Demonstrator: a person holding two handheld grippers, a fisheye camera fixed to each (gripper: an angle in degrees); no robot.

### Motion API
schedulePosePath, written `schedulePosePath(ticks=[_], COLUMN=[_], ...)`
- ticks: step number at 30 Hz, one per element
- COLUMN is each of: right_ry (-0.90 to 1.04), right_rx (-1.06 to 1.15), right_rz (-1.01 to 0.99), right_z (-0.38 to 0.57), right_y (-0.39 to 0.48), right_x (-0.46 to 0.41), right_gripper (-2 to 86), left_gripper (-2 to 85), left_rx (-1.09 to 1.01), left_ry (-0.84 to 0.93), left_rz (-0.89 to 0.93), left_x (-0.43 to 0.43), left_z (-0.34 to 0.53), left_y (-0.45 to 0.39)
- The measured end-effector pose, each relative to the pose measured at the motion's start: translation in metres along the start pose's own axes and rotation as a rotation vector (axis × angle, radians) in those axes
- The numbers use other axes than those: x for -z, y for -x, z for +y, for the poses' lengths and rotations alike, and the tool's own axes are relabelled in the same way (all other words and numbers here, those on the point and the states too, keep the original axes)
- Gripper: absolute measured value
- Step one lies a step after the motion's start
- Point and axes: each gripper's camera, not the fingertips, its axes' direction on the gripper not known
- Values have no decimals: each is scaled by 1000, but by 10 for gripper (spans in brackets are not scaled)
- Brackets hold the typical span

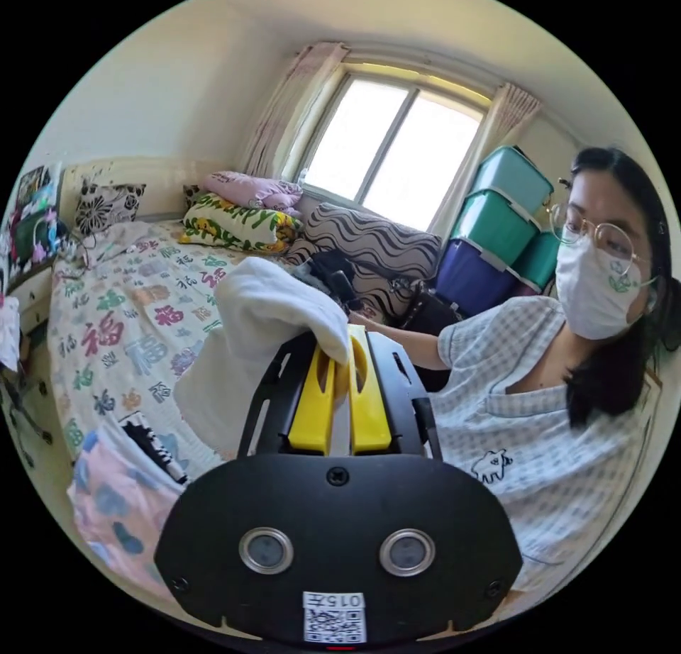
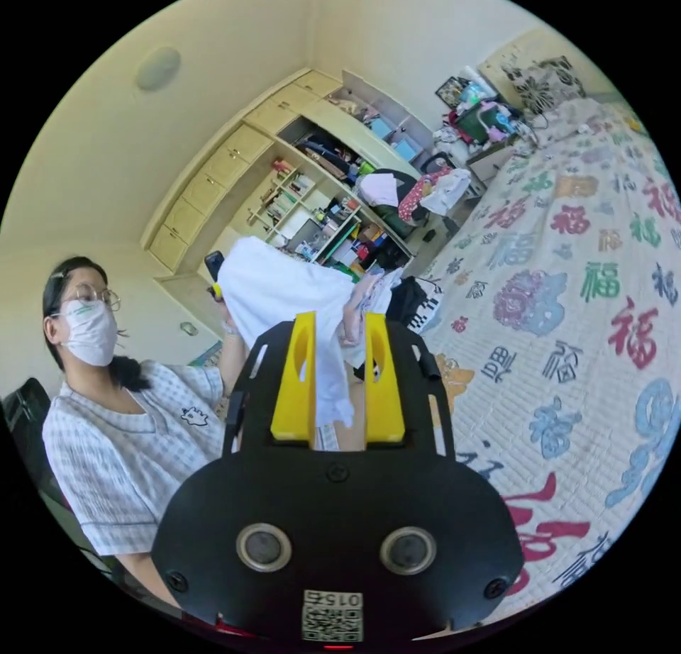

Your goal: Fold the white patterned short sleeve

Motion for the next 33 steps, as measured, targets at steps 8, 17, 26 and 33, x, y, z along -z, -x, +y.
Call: schedulePosePath(ticks=[8, 17, 26, 33], right_ry=[290, 546, 647, 754], right_rx=[441, 705, 656, 718], right_rz=[1, -458, -387, -21], right_z=[-38, -2, 12, -43], right_y=[94, 148, 140, 187], right_x=[-207, -425, -501, -566], right_gripper=[212, 241, 40, 33], left_gripper=[-2, -1, -1, -1], left_rx=[-231, -482, -218, 42], left_ry=[388, 597, 510, 220], left_rz=[-33, 30, -127, -296], left_x=[71, 92, 156, 242], left_z=[-50, -67, -59, -52], left_y=[-112, -216, -193, -157])
